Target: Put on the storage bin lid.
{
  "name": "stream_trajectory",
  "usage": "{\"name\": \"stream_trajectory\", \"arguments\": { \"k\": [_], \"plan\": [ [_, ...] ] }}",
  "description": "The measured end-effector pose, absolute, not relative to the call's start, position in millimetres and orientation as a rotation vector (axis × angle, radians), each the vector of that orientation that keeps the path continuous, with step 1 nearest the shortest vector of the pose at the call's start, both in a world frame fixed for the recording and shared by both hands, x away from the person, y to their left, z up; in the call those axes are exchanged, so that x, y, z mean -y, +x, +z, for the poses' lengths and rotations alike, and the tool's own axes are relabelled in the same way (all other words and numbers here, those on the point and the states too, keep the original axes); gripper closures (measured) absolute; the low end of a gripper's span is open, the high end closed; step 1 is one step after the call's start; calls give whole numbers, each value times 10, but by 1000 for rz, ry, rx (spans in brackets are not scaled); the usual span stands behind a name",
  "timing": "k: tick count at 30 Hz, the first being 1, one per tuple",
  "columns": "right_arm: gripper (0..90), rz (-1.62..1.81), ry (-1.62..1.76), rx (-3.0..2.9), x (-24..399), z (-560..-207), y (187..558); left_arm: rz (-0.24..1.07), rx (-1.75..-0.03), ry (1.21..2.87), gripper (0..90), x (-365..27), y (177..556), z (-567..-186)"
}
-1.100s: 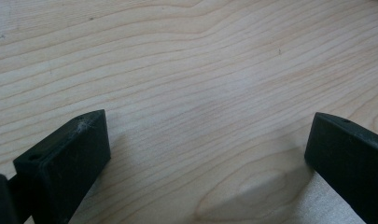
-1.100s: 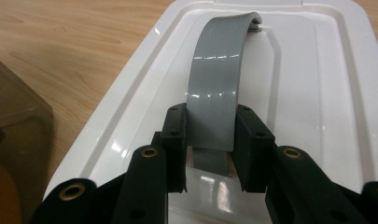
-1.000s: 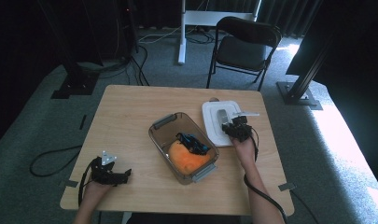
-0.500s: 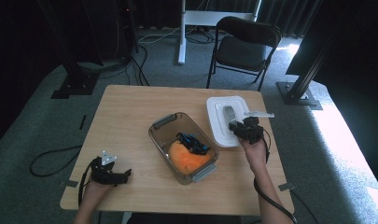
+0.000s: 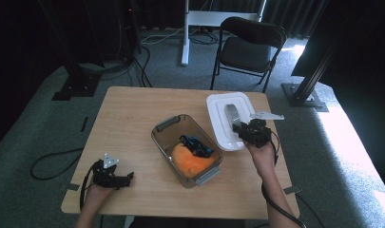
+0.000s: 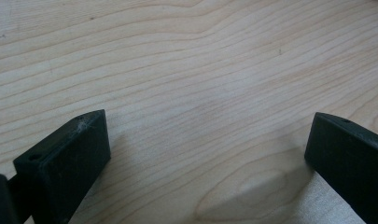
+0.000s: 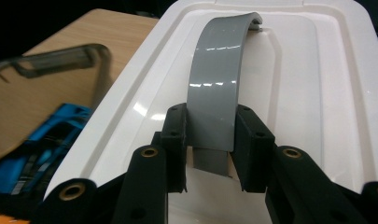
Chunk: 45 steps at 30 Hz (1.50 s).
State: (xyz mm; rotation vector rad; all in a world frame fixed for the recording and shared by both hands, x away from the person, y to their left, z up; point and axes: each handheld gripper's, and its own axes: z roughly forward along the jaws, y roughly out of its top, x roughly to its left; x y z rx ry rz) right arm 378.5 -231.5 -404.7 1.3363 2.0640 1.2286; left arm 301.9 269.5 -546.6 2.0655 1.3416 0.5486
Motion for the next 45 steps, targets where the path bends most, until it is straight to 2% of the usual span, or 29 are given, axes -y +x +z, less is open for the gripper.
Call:
{"name": "stream_trajectory", "arguments": {
  "k": [17, 35, 45],
  "plan": [
    [682, 1352, 1151, -2168, 1883, -3782, 3559, 550, -1342, 2063, 5, -2694, 3020, -5466],
    [681, 1365, 992, -2390, 1329, -3986, 3439, 547, -1345, 2060, 5, -2693, 3019, -5466],
    [681, 1353, 926, -2488, 1245, -4054, 3410, 545, -1344, 2063, 5, -2693, 3019, -5466]
  ]
}}
